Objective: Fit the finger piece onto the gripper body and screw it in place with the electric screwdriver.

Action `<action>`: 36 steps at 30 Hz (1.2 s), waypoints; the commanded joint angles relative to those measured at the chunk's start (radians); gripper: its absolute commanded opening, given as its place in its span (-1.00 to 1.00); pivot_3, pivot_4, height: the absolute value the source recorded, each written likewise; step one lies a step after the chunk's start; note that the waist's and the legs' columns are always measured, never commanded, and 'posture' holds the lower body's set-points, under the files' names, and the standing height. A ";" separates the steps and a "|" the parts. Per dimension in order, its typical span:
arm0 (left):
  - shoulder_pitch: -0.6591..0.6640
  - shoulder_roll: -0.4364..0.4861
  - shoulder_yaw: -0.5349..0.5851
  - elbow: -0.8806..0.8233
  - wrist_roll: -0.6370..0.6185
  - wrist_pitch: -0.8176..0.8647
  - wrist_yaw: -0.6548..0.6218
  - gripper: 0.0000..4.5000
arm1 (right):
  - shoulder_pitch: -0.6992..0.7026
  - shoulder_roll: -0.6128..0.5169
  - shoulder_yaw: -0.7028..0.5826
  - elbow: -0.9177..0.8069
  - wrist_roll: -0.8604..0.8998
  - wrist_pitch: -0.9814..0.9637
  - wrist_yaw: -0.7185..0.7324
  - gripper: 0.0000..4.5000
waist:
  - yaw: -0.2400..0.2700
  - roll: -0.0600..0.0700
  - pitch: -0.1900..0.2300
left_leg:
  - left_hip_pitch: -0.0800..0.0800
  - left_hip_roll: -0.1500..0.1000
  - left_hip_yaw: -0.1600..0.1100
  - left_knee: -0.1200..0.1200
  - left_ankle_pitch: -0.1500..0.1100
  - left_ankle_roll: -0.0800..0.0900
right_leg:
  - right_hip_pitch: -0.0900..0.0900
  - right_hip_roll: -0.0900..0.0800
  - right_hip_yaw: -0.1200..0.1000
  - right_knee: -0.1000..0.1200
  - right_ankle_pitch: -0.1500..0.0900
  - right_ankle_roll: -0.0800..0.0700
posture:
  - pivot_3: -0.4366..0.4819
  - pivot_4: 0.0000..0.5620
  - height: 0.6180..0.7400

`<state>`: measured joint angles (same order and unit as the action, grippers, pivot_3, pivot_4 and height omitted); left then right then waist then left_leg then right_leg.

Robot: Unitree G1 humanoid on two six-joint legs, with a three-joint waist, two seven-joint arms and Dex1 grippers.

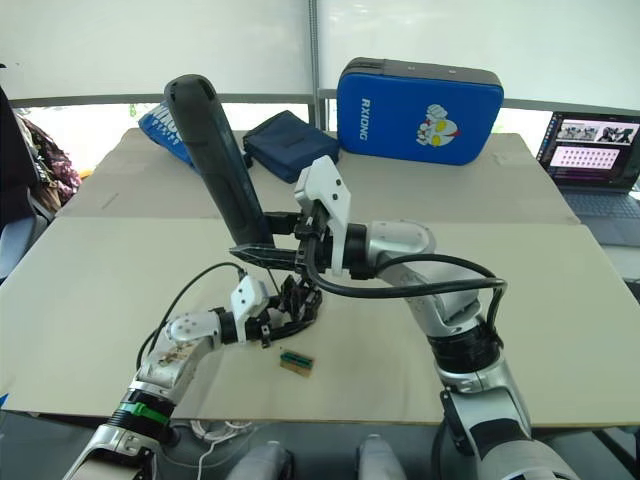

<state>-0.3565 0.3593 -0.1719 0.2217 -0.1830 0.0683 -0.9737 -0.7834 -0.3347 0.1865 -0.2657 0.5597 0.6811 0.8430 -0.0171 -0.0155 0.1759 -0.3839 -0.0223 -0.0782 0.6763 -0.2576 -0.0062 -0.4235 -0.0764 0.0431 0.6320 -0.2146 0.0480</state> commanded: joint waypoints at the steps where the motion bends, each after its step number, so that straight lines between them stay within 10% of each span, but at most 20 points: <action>1: 0.025 0.007 -0.025 0.005 0.007 0.027 -0.014 0.01 | -0.008 0.008 -0.014 -0.037 -0.004 -0.053 0.005 -0.15 | 0.000 0.000 0.000 | 0.000 0.000 0.000 0.000 0.000 0.000 | 0.000 0.000 0.000 0.000 0.000 0.000 | -0.05 -0.47 1.00; 36: 0.037 0.011 -0.025 0.015 0.011 0.014 -0.017 0.01 | 0.077 0.018 0.007 0.002 -0.055 -0.127 0.027 -0.15 | 0.000 0.000 0.000 | 0.001 0.000 0.000 0.000 0.000 0.000 | 0.000 0.000 0.000 0.000 0.000 0.000 | -0.05 -0.47 1.00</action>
<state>-0.3472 0.3621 -0.1716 0.2134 -0.1825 0.0676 -0.9730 -0.7075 -0.3227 0.1947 -0.2631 0.5119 0.5732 0.8701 -0.0174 -0.0155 0.1756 -0.3832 -0.0223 -0.0782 0.6761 -0.2576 -0.0062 -0.4231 -0.0764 0.0432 0.6318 -0.2146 0.0480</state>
